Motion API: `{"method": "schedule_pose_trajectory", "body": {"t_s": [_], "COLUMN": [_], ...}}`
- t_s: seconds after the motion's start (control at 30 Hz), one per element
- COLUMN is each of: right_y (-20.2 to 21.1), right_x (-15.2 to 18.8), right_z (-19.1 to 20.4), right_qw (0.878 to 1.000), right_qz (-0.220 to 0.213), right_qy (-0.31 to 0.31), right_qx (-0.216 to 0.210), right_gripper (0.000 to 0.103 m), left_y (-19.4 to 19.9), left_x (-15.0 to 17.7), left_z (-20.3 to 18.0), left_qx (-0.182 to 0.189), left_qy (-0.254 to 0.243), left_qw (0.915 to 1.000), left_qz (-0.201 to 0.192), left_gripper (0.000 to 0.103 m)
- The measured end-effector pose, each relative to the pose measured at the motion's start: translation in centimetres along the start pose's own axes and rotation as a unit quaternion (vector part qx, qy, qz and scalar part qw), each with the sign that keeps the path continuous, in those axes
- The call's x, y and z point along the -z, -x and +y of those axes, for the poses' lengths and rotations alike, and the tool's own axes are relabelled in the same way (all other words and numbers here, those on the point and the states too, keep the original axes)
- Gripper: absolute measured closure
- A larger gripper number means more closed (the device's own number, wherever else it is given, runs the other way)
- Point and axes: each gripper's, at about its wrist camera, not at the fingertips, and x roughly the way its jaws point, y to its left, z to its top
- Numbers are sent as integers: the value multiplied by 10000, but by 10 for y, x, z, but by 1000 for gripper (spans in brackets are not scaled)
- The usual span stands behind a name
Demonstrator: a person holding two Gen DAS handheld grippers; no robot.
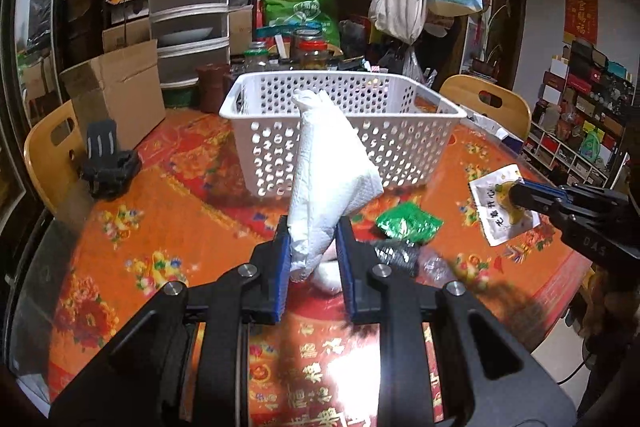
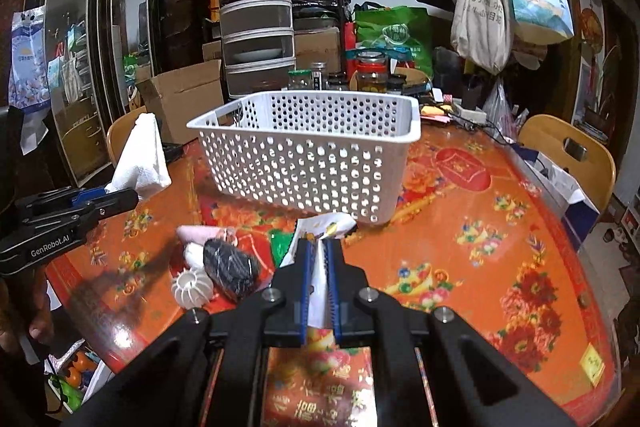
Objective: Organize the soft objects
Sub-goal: 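Carry the cloth and sachet into the white basket and open both tools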
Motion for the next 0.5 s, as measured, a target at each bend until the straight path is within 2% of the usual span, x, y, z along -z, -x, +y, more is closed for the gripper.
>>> {"method": "schedule_pose_trajectory", "body": {"t_s": [0.5], "right_y": [-11], "right_x": [-61], "right_z": [-16], "right_qw": [9997], "right_qz": [-207], "right_qy": [-21], "right_qx": [-98], "right_gripper": [96], "left_y": [-20], "left_x": [-66], "left_z": [-1], "left_qx": [195], "left_qy": [-62], "left_qw": [9997], "left_qz": [-108], "left_gripper": [84]}}
